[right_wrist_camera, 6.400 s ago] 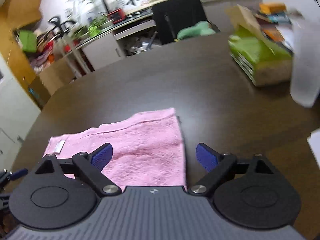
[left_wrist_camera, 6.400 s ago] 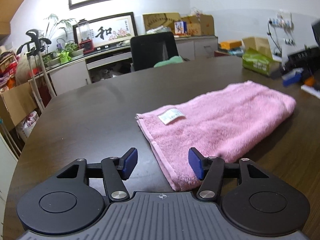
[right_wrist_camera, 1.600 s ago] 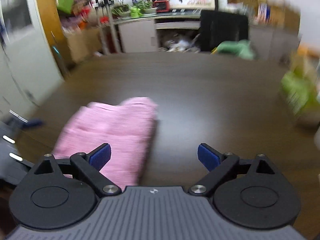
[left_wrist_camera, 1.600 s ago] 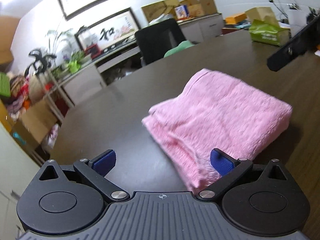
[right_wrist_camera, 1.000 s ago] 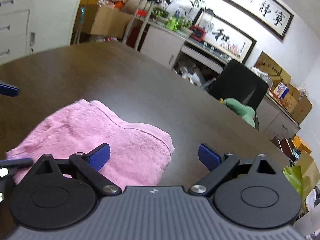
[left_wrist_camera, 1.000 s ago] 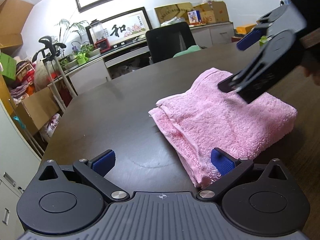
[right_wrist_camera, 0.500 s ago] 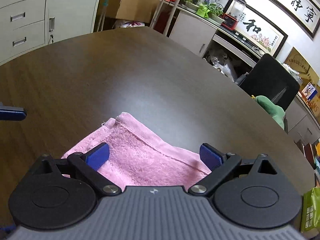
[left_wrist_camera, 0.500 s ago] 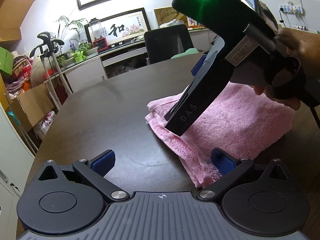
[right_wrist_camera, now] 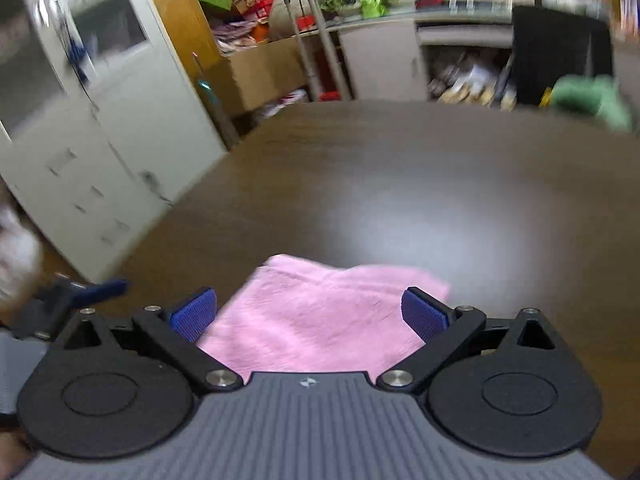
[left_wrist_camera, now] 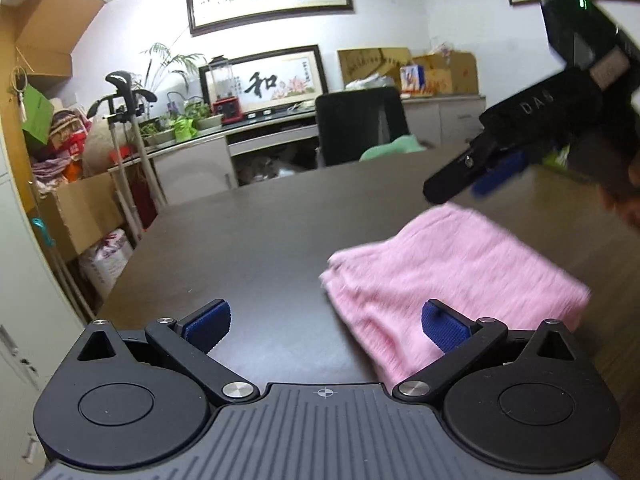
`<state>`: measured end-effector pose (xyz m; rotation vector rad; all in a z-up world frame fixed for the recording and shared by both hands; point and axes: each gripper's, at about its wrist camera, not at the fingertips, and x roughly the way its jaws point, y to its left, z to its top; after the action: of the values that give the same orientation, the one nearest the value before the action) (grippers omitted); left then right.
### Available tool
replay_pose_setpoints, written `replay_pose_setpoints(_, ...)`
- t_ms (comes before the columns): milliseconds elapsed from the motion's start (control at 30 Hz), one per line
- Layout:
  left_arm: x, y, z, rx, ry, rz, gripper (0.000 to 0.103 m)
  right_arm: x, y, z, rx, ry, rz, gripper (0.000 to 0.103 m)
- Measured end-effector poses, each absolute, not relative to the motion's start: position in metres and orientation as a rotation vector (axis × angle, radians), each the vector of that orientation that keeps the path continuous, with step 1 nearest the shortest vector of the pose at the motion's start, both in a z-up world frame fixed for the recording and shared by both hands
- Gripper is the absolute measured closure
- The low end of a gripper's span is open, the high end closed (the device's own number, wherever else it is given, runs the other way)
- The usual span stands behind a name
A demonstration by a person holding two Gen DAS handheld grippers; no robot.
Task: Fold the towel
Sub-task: 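Open the right gripper and press the new fold flat, then push the folded towel edges square with the right gripper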
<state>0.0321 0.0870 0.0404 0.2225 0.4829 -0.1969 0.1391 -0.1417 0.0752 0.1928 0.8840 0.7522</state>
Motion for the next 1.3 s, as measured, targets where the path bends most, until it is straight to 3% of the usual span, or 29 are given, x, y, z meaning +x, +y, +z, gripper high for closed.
replay_pose_setpoints(233,0.057,0.064,0.014,0.339,0.567,-0.149,0.0,0.156,-0.142,0.043,0.191,0.985,0.668,0.0)
replay_pose_setpoints(500,0.056,0.077,0.011,0.304,0.581,-0.164,0.0,0.109,-0.154,0.073,0.195,0.903,0.744,0.0)
replay_pose_setpoints(667,0.054,0.077,0.011,0.312,0.574,-0.162,0.0,0.065,-0.164,0.068,0.254,0.974,0.866,0.0)
replay_pose_setpoints(1300,0.051,0.068,0.006,0.341,0.552,-0.141,0.0,0.071,-0.173,0.047,0.414,1.042,0.846,0.001)
